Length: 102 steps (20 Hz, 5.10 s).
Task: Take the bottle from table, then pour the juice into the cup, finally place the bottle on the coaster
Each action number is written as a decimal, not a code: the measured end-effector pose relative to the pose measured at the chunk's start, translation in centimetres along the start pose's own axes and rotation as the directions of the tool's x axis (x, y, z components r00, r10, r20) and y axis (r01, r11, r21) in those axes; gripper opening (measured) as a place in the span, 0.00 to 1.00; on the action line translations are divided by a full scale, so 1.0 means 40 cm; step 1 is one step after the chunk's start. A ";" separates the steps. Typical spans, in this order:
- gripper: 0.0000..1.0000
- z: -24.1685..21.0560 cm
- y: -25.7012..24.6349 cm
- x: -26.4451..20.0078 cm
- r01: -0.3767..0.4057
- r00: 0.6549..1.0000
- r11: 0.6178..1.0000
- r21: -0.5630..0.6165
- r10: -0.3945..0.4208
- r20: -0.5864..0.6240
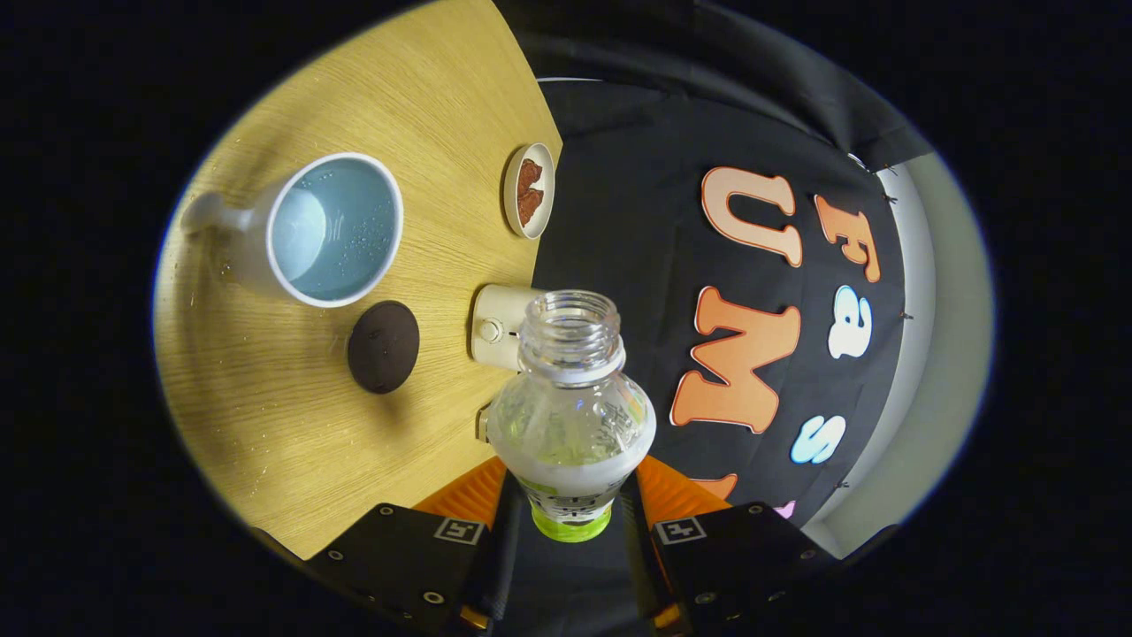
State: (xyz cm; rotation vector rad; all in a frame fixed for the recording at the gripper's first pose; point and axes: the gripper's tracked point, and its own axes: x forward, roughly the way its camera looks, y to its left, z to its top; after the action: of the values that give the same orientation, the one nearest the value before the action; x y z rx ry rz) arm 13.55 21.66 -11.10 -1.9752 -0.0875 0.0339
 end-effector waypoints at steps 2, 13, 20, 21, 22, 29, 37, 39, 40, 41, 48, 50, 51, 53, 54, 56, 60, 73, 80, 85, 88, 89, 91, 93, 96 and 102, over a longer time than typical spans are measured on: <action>0.55 -0.002 -0.006 0.000 0.002 1.000 1.000 -0.020 -0.001 0.004; 0.55 -0.009 -0.044 0.017 0.027 0.999 0.993 -0.116 -0.025 0.027; 0.55 -0.008 -0.055 0.022 0.029 0.999 0.987 -0.159 -0.024 0.039; 0.55 -0.011 -0.057 0.024 0.030 0.999 0.986 -0.162 -0.024 0.041; 0.55 -0.012 -0.060 0.025 0.031 0.999 0.986 -0.166 -0.024 0.041; 0.55 -0.011 -0.070 0.028 0.032 0.998 0.981 -0.193 -0.022 0.055; 0.55 -0.011 -0.080 0.033 0.036 0.998 0.975 -0.219 -0.022 0.064; 0.55 -0.012 -0.081 0.035 0.034 0.998 0.974 -0.223 -0.020 0.065; 0.55 -0.012 -0.082 0.035 0.033 0.998 0.974 -0.226 -0.019 0.064; 0.55 -0.014 -0.081 0.034 0.032 0.998 0.973 -0.228 -0.018 0.066; 0.55 -0.015 -0.089 0.037 0.037 0.997 0.965 -0.260 -0.017 0.079; 0.55 -0.019 -0.094 0.036 0.040 0.997 0.963 -0.268 -0.020 0.079; 0.55 -0.019 -0.096 0.037 0.044 0.996 0.961 -0.272 -0.022 0.081; 0.55 -0.011 -0.101 0.036 0.047 0.996 0.958 -0.282 -0.023 0.088; 0.55 -0.010 -0.104 0.034 0.048 0.996 0.957 -0.286 -0.023 0.090; 0.55 -0.005 -0.105 0.032 0.047 0.996 0.954 -0.297 -0.020 0.092; 0.55 0.005 -0.111 0.028 0.046 0.995 0.945 -0.325 -0.013 0.103; 0.55 0.034 -0.123 0.033 0.051 0.991 0.921 -0.387 0.001 0.132; 0.55 0.037 -0.134 0.048 0.051 0.991 0.912 -0.408 0.005 0.136; 0.55 0.042 -0.127 0.051 0.049 0.989 0.907 -0.418 0.013 0.144; 0.55 0.044 -0.129 0.053 0.056 0.989 0.903 -0.427 0.009 0.149; 0.55 0.044 -0.127 0.051 0.057 0.989 0.902 -0.428 0.008 0.147; 0.55 0.040 -0.125 0.054 0.057 0.989 0.901 -0.430 0.008 0.147; 0.55 0.041 -0.123 0.055 0.059 0.989 0.901 -0.430 0.006 0.149; 0.55 0.045 -0.111 0.053 0.055 0.989 0.910 -0.411 0.007 0.147; 0.55 0.062 -0.049 0.041 -0.006 0.986 0.958 -0.286 0.054 0.159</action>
State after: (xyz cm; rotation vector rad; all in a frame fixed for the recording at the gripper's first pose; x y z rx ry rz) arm 14.92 24.83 -10.23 -2.2600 -0.1789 0.2160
